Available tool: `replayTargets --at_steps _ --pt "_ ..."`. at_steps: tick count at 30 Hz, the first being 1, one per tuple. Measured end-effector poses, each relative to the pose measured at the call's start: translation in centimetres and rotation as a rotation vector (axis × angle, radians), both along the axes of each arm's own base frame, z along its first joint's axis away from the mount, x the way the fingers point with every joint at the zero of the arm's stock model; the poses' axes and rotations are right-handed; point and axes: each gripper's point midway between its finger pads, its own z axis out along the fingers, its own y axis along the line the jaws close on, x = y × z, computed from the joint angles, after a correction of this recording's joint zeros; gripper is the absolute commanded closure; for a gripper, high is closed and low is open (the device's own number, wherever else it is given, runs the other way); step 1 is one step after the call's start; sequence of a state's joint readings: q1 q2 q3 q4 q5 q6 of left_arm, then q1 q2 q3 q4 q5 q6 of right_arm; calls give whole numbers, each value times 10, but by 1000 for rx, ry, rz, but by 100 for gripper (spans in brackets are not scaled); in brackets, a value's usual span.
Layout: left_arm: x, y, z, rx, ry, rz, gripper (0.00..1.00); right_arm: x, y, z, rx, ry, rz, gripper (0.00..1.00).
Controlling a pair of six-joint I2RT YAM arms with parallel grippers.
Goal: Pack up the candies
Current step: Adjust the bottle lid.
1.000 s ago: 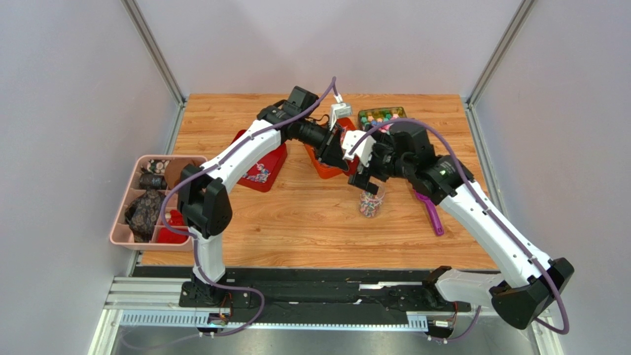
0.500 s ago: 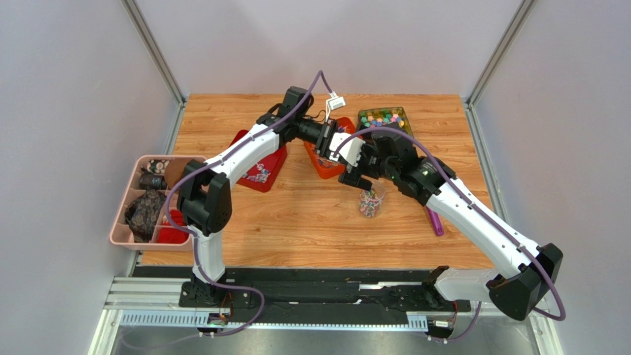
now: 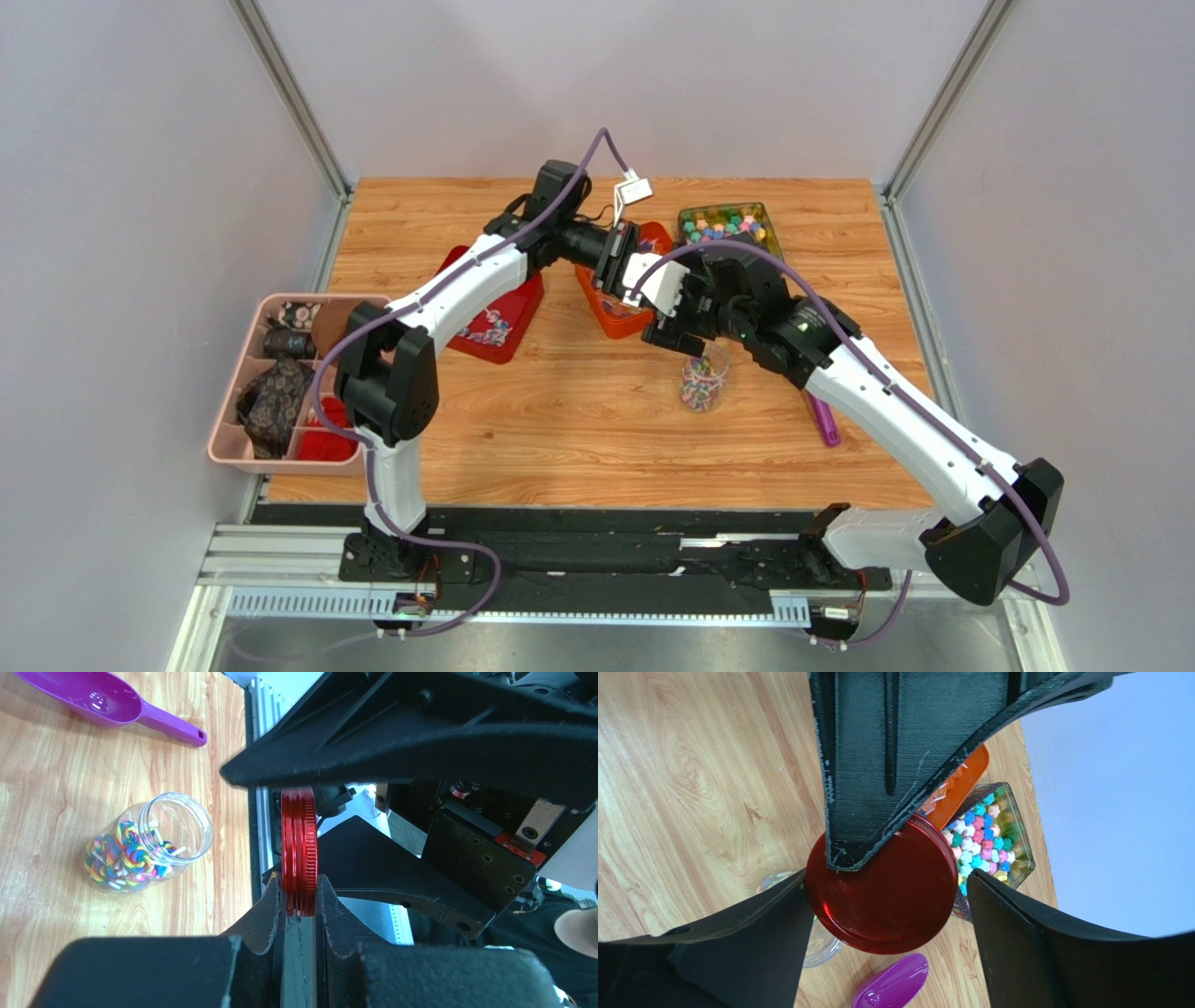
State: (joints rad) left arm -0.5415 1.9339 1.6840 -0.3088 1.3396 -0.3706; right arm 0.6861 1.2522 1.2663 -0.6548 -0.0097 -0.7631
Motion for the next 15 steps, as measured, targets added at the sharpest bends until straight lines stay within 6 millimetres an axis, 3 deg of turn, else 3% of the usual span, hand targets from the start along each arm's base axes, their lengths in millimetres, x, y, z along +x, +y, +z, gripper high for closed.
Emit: replayTargets --at_steps 5,10,15 --pt "-1 0 0 -1 2 -3 100 -5 2 -3 1 22 24 30" --pt "-1 0 0 3 7 -3 100 -7 4 -4 6 33 39 20" --pt "-1 0 -1 3 8 -3 100 -9 7 -3 13 45 51 17"
